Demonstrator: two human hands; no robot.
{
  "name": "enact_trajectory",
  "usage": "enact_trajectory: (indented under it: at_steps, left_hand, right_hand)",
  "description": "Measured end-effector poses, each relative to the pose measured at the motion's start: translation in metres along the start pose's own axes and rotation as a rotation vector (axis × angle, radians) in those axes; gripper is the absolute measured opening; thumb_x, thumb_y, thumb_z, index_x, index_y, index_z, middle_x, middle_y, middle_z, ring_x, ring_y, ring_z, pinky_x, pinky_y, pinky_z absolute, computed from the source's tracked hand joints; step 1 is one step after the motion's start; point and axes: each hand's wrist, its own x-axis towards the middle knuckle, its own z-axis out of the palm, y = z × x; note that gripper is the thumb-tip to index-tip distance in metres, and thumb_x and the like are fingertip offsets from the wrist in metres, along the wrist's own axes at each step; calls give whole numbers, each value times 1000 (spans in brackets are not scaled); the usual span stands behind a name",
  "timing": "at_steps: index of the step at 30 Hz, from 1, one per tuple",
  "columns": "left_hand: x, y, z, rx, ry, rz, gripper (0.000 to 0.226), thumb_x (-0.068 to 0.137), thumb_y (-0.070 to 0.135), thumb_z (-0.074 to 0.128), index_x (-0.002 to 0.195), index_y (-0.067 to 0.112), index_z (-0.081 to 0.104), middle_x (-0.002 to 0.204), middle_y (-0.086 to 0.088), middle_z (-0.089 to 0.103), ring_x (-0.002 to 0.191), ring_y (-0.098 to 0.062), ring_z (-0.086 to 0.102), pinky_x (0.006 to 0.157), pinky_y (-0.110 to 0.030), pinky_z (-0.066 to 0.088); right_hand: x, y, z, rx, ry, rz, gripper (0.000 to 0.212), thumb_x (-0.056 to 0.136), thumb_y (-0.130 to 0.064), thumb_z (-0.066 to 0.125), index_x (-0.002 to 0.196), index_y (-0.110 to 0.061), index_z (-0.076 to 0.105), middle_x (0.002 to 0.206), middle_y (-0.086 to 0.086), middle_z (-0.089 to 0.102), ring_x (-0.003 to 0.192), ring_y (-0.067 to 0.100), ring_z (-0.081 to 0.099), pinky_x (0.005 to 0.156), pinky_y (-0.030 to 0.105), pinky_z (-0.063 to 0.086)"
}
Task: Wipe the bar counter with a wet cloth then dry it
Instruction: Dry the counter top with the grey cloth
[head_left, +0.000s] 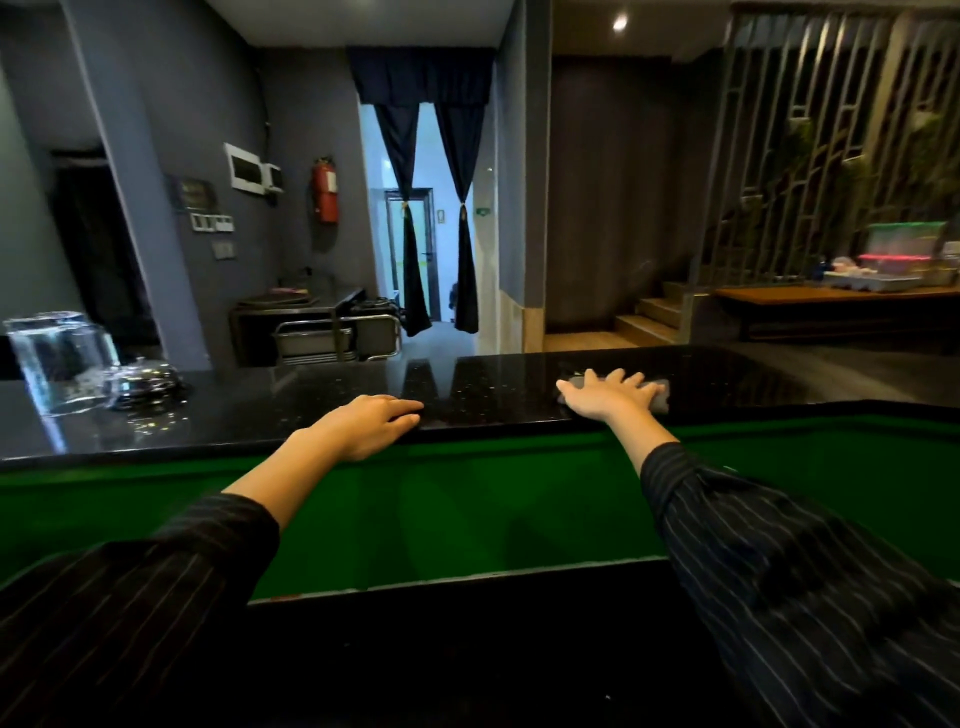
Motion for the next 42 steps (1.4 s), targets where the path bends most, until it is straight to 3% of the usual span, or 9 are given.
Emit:
enact_trajectory:
  at_steps: [14,16,19,23,26,29,32,35,42]
  left_hand:
    - [-37,-126,-18,-59,101,-73,40,100,38,35,138,32,47,145,2,47,136,-19,41,112,-38,32]
    - [-39,-131,-15,-53,67,-89,44,99,45,29,141,38,39,152,2,36,141,-19,32,116,-43,25]
    - [-38,-128,-12,-10,27,-123,44,101,43,22,144,43,28,157,8,24,146,-19,20,116,-55,17]
    - [-39,-127,-9,-10,63,-117,44,101,43,21,145,42,29,157,7,24,146,-19,19,116,-57,14]
    - [-39,-130,-6,-68,172,-77,45,97,42,29,136,32,49,146,2,45,136,-21,39,110,-55,29]
    - [-41,-134,-11,-260,425,-73,31,88,22,48,106,4,66,113,-16,64,109,-30,56,94,-39,43]
    - [-50,-142,-20,-532,615,-195,25,80,-2,52,102,1,64,105,-17,59,105,-28,55,93,-33,42]
    - [-65,-149,-25,-599,735,-249,35,76,-9,45,104,3,62,107,-15,58,103,-26,56,89,-27,42]
    - [-100,-155,-25,-419,512,-393,56,76,-11,46,131,2,51,130,-19,55,124,-31,49,103,-32,36]
  right_hand:
    - [0,-232,25,-50,-127,-480,78,87,-76,16,153,-35,9,163,8,2,149,37,0,114,63,-3]
    - [9,-258,25,-26,-168,-542,76,87,-72,25,153,-37,8,163,4,0,149,34,-1,115,61,-3]
    - [25,-296,25,-9,-297,-627,97,65,-79,34,151,-42,9,163,-1,-4,150,30,-5,116,61,-2]
    - [44,-349,31,-87,-305,-574,82,85,-74,27,152,-37,-2,162,3,-9,149,32,-5,116,62,0]
    - [42,-379,32,-104,-283,-567,78,87,-74,21,152,-38,-5,162,4,-9,149,35,-3,115,63,3]
    - [30,-397,35,-118,-297,-614,89,76,-83,20,150,-42,-6,162,5,-12,148,37,-6,114,65,2]
    - [14,-406,43,-134,-268,-718,104,59,-93,19,149,-47,-6,162,7,-12,148,39,-5,113,67,3]
    - [-16,-404,48,-108,-226,-788,79,82,-81,18,150,-45,-2,162,7,-9,148,39,-6,114,66,0]
    - [-85,-379,48,5,-149,-929,67,92,-64,30,150,-31,19,162,3,11,148,36,5,111,65,4]
